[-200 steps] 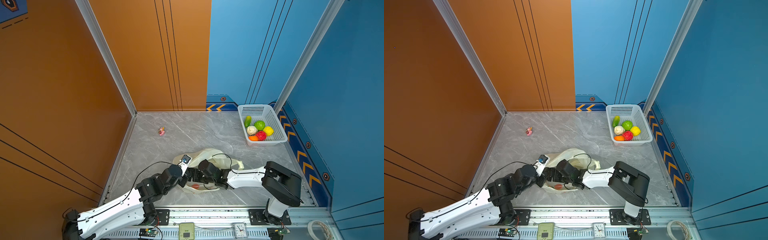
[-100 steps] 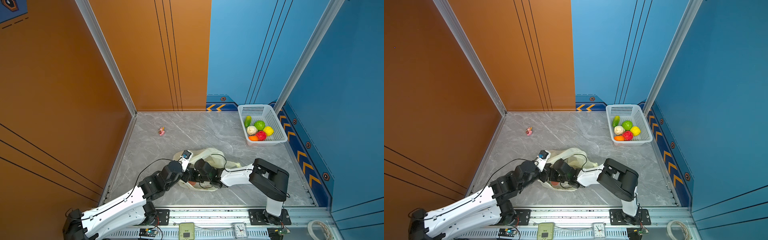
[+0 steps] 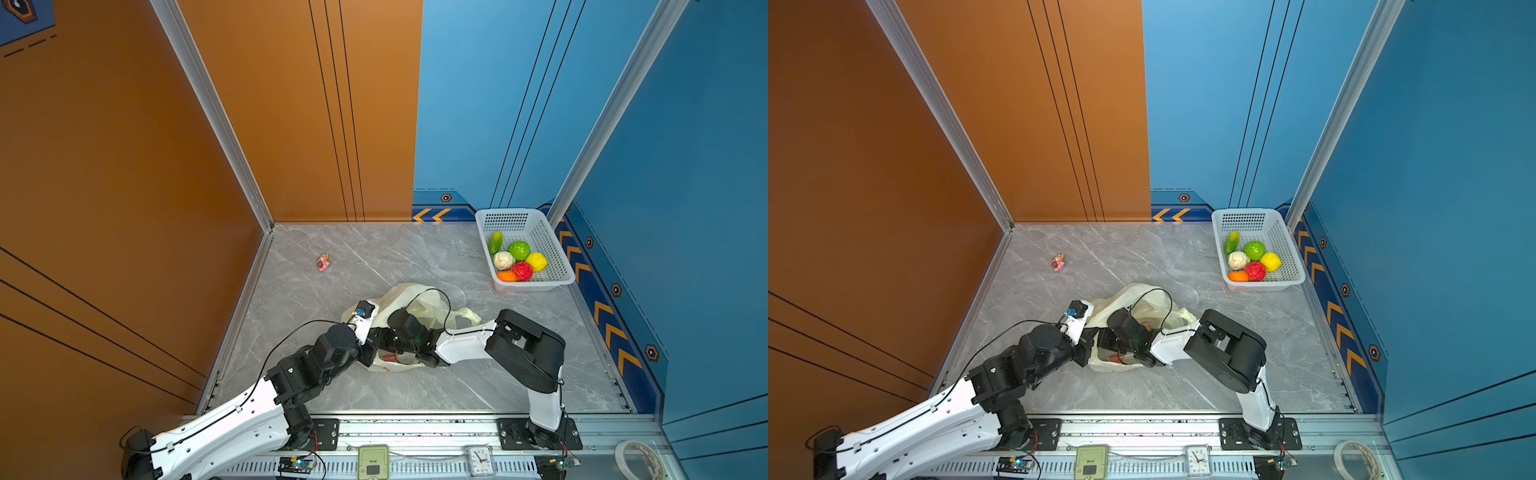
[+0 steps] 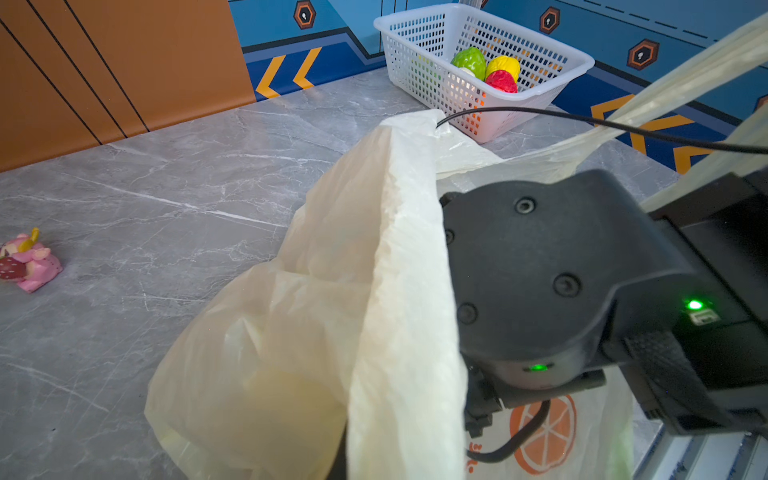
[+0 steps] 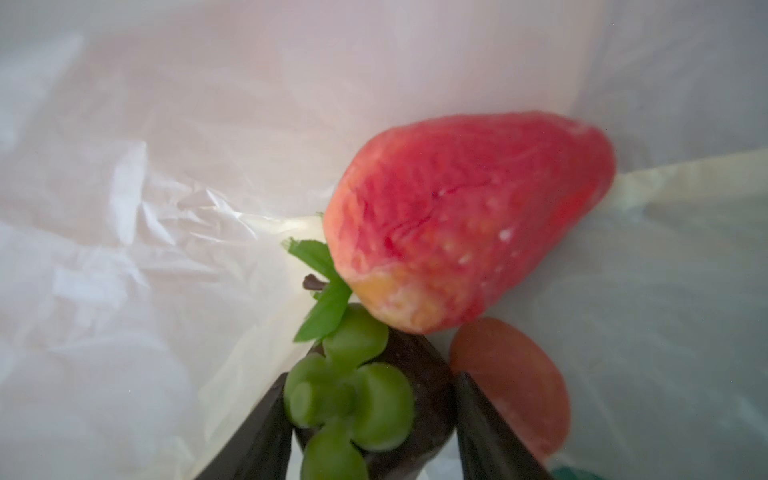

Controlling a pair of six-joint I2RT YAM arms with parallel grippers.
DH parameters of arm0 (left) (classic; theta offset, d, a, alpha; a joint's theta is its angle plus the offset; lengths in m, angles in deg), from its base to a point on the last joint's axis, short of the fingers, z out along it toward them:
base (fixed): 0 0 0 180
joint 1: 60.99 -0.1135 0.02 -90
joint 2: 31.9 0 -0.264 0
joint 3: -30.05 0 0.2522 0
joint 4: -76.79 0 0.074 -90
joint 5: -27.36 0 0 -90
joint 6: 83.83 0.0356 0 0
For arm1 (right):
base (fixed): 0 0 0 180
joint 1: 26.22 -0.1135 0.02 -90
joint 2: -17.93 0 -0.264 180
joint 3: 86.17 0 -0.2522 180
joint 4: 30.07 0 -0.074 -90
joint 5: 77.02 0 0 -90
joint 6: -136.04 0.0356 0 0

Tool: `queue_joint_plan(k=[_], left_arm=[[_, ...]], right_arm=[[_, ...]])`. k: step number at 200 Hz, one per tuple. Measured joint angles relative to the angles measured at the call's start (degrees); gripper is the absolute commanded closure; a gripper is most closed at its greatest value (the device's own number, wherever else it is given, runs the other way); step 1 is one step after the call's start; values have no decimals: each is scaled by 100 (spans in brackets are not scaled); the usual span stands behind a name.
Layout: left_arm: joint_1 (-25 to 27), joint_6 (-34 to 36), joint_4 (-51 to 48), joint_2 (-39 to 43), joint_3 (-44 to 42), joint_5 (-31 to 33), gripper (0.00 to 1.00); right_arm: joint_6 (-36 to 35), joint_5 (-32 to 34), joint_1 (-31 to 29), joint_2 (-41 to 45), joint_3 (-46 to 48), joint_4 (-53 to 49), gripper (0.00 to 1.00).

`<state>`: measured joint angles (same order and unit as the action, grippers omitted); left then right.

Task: Untie the knot of the plastic bag and take out the fruit
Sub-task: 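Lower the right gripper into the bag and grasp the dark mangosteen, then lift the dark mangosteen out of the bag with the right gripper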

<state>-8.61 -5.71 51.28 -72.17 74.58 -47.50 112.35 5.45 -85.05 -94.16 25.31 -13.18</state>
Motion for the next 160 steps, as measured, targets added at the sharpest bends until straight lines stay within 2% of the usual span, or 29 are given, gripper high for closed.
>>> queue_joint_plan(k=[42, 108, 160], left_arm=[[-63, 0, -98, 111, -98, -15, 100], [-186, 0, -297, 332, -162, -17, 100], [-216, 2, -308, 328, -177, -17, 100]], right_arm=[[44, -20, 85, 140, 173, -7, 54], [-46, -17, 293, 1270, 621, -752, 55], [-52, -17, 302, 1781, 809, -1351, 56]])
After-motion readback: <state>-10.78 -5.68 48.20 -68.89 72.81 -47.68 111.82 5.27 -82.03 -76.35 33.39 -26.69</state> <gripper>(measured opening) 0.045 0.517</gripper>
